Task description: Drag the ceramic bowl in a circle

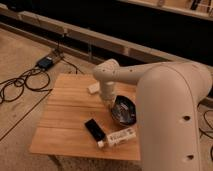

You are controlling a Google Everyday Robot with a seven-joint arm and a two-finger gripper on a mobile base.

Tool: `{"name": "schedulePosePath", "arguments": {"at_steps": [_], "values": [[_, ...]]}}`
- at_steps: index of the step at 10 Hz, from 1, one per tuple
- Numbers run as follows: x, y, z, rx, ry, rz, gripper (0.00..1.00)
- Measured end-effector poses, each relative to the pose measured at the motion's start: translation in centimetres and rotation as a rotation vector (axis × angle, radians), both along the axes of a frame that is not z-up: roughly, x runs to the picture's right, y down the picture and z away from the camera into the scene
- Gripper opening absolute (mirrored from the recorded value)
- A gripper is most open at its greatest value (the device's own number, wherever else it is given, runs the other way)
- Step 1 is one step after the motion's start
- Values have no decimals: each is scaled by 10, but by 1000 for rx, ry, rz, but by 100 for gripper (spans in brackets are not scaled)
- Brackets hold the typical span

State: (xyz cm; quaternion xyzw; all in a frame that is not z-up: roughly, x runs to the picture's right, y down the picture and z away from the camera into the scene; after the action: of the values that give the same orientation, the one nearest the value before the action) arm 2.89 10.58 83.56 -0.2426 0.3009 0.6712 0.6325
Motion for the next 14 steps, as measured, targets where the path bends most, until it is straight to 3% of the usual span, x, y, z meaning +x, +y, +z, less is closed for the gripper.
{"name": "schedulePosePath", "arguments": {"at_steps": [3,7,11,14], "values": [[10,-29,31,51,15,-75,0],[-9,-54,59,98,-21,-144,0],[-51,-70,67,135,-98,-194,0],[-89,-63,58,129,-173,-226,0]]}}
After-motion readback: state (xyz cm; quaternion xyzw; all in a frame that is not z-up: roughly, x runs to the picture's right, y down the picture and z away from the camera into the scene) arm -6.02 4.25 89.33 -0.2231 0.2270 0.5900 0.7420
